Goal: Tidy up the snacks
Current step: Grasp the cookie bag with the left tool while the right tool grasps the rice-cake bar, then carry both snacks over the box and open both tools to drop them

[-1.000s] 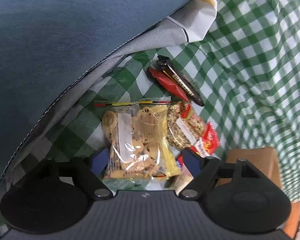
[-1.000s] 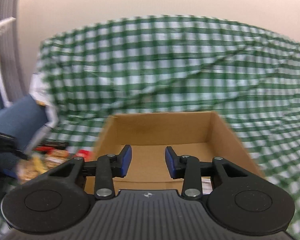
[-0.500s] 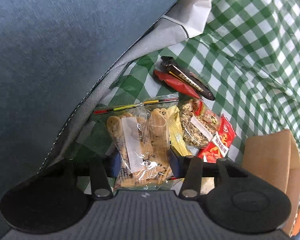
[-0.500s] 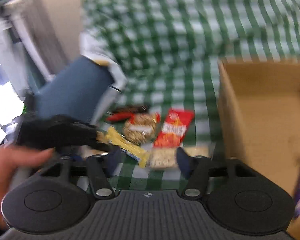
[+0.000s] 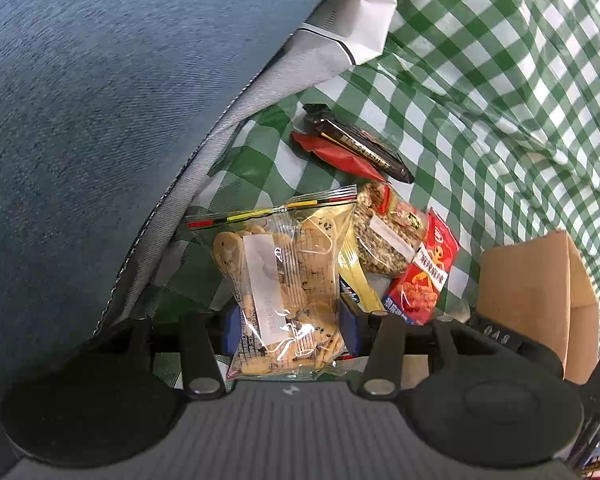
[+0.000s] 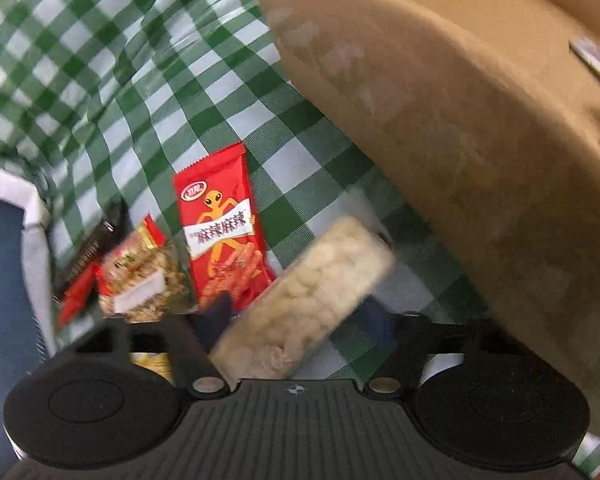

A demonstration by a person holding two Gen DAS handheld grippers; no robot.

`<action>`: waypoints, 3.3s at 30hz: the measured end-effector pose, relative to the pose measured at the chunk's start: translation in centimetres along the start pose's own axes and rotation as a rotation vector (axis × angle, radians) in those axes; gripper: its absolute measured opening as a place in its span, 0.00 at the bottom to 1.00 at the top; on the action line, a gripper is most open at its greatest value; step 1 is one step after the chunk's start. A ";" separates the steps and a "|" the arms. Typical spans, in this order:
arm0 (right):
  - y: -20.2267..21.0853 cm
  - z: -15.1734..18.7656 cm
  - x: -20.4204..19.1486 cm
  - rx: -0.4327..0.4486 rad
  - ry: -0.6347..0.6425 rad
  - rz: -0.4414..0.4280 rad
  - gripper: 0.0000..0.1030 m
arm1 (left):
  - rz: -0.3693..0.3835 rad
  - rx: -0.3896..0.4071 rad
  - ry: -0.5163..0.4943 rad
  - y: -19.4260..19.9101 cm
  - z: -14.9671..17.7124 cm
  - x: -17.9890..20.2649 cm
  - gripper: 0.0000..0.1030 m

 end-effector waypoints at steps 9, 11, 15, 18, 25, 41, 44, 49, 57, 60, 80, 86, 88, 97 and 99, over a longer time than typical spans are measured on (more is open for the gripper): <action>5.8 2.5 0.1 -0.119 0.401 -0.131 0.37 | 0.008 0.014 -0.147 1.0 1.2 1.2 0.51; 7.9 4.4 -0.2 -0.167 0.540 -0.199 0.37 | 0.003 0.028 -0.249 1.6 2.3 2.3 0.51; 12.1 8.3 0.5 -0.189 0.811 -0.272 0.37 | -0.005 0.011 -0.381 2.2 4.6 3.5 0.51; 13.0 10.2 1.9 -0.158 0.915 -0.261 0.36 | -0.024 0.007 -0.416 2.5 6.0 3.8 0.51; 10.5 11.6 5.6 -0.155 0.858 -0.256 0.38 | -0.093 0.035 -0.533 1.2 7.4 5.8 0.51; 9.2 14.0 6.0 -0.238 1.002 -0.220 0.37 | -0.199 0.002 -0.551 -2.5 7.2 8.6 0.74; 9.7 12.9 6.1 -0.189 0.945 -0.231 0.37 | -0.210 -0.006 -0.561 -3.0 7.3 8.8 0.72; 9.2 11.7 6.8 -0.158 0.885 -0.181 0.37 | -0.226 0.039 -0.615 -2.3 7.8 9.3 0.52; 8.1 11.9 6.9 -0.189 0.868 -0.174 0.40 | -0.172 -0.044 -0.708 -2.3 9.8 9.6 0.54; 8.0 12.0 6.7 -0.184 0.877 -0.169 0.40 | -0.171 -0.045 -0.708 -2.4 10.0 9.9 0.56; 8.9 11.9 6.7 -0.139 0.893 -0.186 0.37 | -0.161 -0.010 -0.707 -1.9 9.5 9.7 0.53; 10.3 11.4 6.3 -0.074 0.883 -0.232 0.37 | -0.109 0.060 -0.647 0.0 8.5 9.6 0.53; 11.0 11.1 6.1 -0.040 0.880 -0.256 0.37 | -0.092 0.097 -0.634 0.8 8.3 9.6 0.53; 13.3 10.1 5.9 0.091 0.853 -0.327 0.37 | -0.046 0.245 -0.555 3.9 7.1 9.6 0.53; 13.9 9.9 5.8 0.128 0.859 -0.339 0.37 | -0.034 0.291 -0.533 4.8 6.8 9.6 0.53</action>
Point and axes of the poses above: each gripper's, at about its wrist camera, not at the fingertips, and y roughly against the way its jaws point, x to its right, z to its underside, the point moved 2 cm from there along -y, roughly the way its jaws point, and after that the axes turned 9 degrees about -z, right-handed, at the moved point
